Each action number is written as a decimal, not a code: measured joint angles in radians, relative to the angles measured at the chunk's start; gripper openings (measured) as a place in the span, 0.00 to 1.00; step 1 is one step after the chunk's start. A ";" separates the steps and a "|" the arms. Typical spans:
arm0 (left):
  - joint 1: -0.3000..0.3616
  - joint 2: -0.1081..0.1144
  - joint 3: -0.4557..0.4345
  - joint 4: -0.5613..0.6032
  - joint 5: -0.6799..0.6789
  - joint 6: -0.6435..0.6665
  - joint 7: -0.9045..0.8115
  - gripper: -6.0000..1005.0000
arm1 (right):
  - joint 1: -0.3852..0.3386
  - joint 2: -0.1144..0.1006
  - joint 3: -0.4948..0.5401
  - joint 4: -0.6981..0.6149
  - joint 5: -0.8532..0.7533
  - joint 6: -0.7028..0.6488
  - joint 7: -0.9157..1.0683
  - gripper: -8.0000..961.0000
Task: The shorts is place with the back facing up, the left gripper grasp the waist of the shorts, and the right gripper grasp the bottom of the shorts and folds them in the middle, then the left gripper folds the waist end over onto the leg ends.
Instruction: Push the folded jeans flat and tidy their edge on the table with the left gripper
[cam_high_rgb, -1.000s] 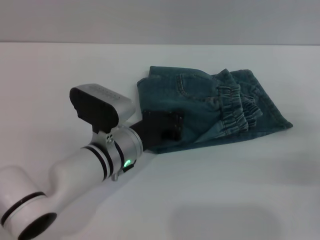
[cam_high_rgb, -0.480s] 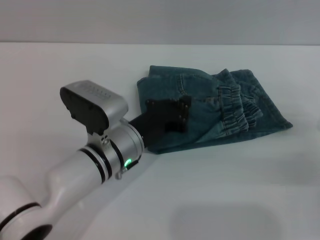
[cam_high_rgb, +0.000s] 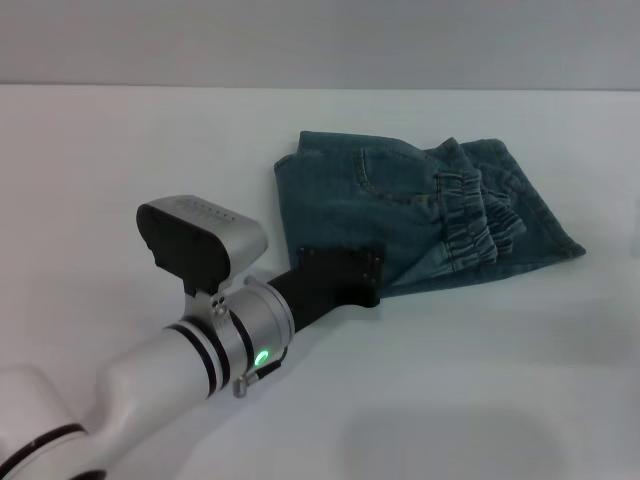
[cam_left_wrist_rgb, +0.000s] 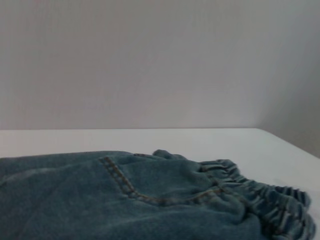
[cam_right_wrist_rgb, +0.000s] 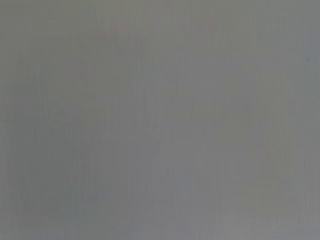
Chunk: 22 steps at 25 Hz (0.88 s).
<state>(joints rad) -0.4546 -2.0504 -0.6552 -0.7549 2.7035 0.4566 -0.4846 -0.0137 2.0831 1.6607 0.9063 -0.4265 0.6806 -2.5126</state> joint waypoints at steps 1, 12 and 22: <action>-0.008 -0.002 -0.003 0.009 0.001 -0.002 -0.003 0.06 | 0.000 0.000 0.000 -0.001 0.000 0.000 0.000 0.01; -0.154 -0.010 0.012 0.198 0.007 0.006 -0.111 0.07 | -0.003 0.001 0.001 -0.003 0.000 0.004 0.000 0.01; -0.151 -0.012 -0.031 0.217 0.009 0.082 -0.043 0.08 | -0.006 0.002 -0.006 -0.007 0.000 0.005 0.000 0.01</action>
<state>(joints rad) -0.6059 -2.0619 -0.6862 -0.5382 2.7126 0.5388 -0.5275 -0.0195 2.0847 1.6550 0.8991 -0.4265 0.6858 -2.5128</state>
